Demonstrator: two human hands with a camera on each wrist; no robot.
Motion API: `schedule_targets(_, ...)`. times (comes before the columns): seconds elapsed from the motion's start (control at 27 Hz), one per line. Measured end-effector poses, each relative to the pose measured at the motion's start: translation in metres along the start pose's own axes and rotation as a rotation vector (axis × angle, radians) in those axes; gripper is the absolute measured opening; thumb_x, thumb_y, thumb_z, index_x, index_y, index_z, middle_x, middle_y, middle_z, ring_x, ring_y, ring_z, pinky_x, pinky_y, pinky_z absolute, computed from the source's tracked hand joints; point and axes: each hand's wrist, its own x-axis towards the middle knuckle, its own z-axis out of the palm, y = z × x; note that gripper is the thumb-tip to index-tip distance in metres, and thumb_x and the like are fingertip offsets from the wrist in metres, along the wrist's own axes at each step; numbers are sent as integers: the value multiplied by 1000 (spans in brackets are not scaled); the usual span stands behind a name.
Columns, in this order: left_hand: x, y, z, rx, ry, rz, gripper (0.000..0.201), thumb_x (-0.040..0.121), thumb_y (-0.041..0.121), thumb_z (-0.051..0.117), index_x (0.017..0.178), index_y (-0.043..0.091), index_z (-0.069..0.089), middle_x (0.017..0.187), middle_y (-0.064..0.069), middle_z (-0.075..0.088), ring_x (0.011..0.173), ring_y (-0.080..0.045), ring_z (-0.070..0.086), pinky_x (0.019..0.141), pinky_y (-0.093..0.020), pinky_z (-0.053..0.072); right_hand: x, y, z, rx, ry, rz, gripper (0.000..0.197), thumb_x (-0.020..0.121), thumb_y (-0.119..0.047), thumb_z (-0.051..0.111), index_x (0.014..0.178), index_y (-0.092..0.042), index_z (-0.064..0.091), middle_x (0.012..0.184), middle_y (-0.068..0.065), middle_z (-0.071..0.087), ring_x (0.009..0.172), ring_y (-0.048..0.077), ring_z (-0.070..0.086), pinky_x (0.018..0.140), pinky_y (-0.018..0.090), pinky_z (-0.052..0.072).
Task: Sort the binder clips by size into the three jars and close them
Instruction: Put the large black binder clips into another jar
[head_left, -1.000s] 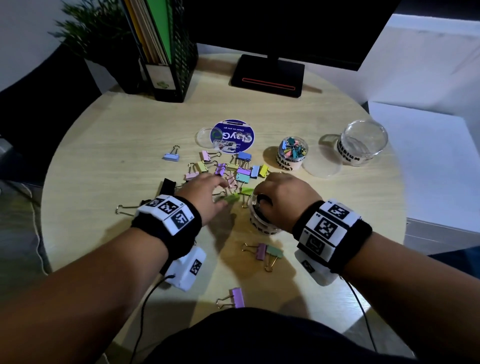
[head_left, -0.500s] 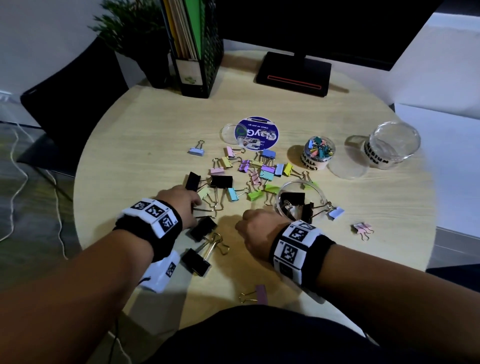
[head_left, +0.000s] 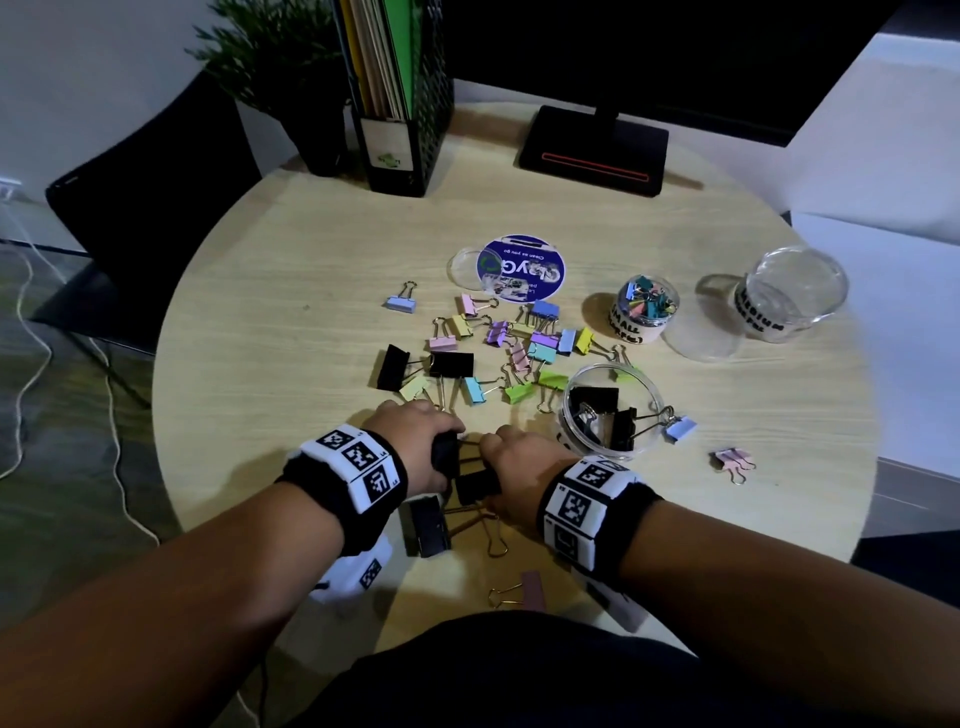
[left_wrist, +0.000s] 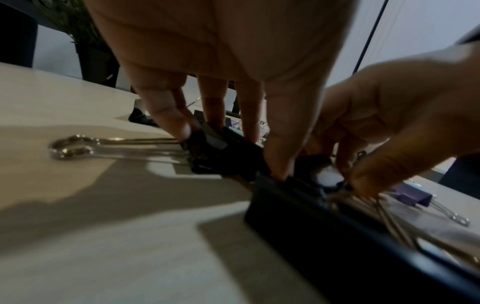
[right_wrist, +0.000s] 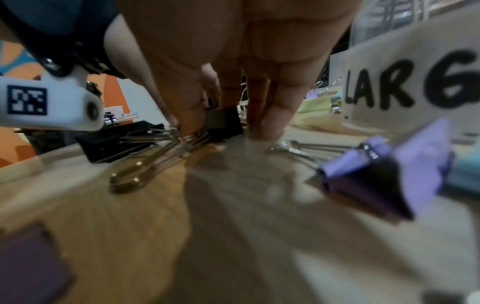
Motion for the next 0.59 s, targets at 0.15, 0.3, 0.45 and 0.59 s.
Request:
schedule_targets(0.15,-2,4,0,49,10,-7,65,76,49,67,134,41,39,136,9,44,120,-23,38,97,-30,33,-4,4,1,29,-63,14,46,85,-13,55,128,-17,38,120,9,45,108,32,53,86,39,48)
schedule_targets(0.3,-3,4,-3,8,37,-20,62,75,53,65,131,38,44,134,11,48,119,-22,38,94,-31,35,-6,9,3,-64,-88,81,48,86,-7,51,132,-14,38,127,10,36,111,34,51,88,40,49)
schedule_targets(0.45,-6,0,-8,-28,111,-31,57,75,52,64,129,39,46,130,13,51,120,-20,38,93,-30,36,-8,14,2,-14,-16,149,51,84,-2,53,132,-9,35,127,13,38,113,33,50,93,40,48)
schedule_targets(0.59,-4,-1,-7,-74,141,-28,57,75,51,65,128,39,48,129,12,52,121,-17,40,96,-30,37,-9,15,3,40,20,171,48,85,-1,49,130,-10,33,130,17,38,114,35,50,94,42,47)
